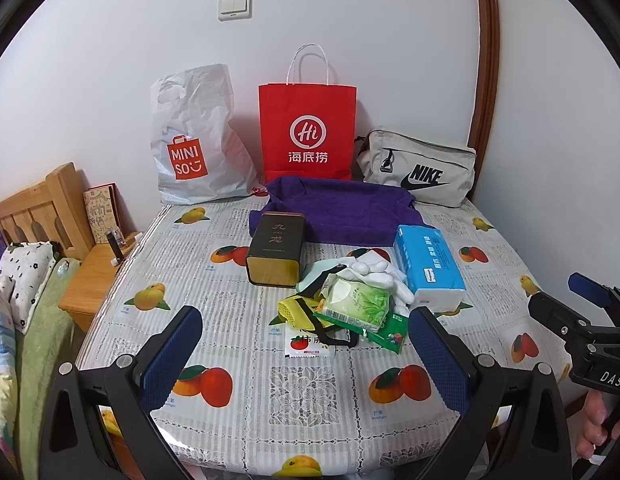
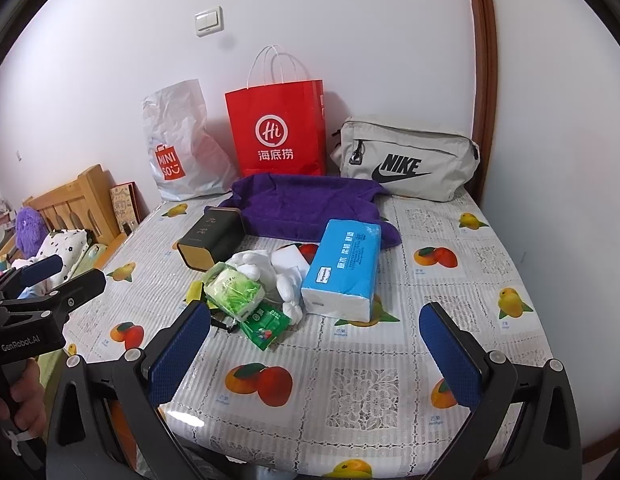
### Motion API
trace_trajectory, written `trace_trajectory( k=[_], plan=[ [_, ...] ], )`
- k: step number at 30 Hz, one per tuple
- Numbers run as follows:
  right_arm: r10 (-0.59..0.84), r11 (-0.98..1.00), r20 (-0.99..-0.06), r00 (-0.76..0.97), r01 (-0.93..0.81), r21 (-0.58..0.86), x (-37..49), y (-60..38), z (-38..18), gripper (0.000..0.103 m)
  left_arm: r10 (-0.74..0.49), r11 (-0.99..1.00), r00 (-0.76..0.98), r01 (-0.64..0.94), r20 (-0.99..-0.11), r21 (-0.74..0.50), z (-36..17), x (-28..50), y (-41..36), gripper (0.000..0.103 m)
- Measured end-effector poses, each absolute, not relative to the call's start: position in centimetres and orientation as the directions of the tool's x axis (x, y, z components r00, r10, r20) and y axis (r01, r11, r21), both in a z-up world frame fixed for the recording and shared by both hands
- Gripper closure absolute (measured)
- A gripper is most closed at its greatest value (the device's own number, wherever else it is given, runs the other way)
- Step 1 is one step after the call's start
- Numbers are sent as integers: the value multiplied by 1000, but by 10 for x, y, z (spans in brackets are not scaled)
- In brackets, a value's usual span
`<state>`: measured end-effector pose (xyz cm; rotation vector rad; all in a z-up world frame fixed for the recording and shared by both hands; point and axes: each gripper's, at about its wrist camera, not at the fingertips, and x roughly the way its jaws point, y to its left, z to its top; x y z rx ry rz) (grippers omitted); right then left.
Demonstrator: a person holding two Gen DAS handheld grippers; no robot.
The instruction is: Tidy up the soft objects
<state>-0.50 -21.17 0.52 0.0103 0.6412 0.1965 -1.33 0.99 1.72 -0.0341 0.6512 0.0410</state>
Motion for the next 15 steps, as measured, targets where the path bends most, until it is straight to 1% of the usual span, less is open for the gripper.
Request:
trace_trajectory(
  k=[15],
  plan=[
    [185,981,-594,783,-181,67,-7,-209,4,0,27,999,795,-48,-606,-19,16,-15,11,0]
  ],
)
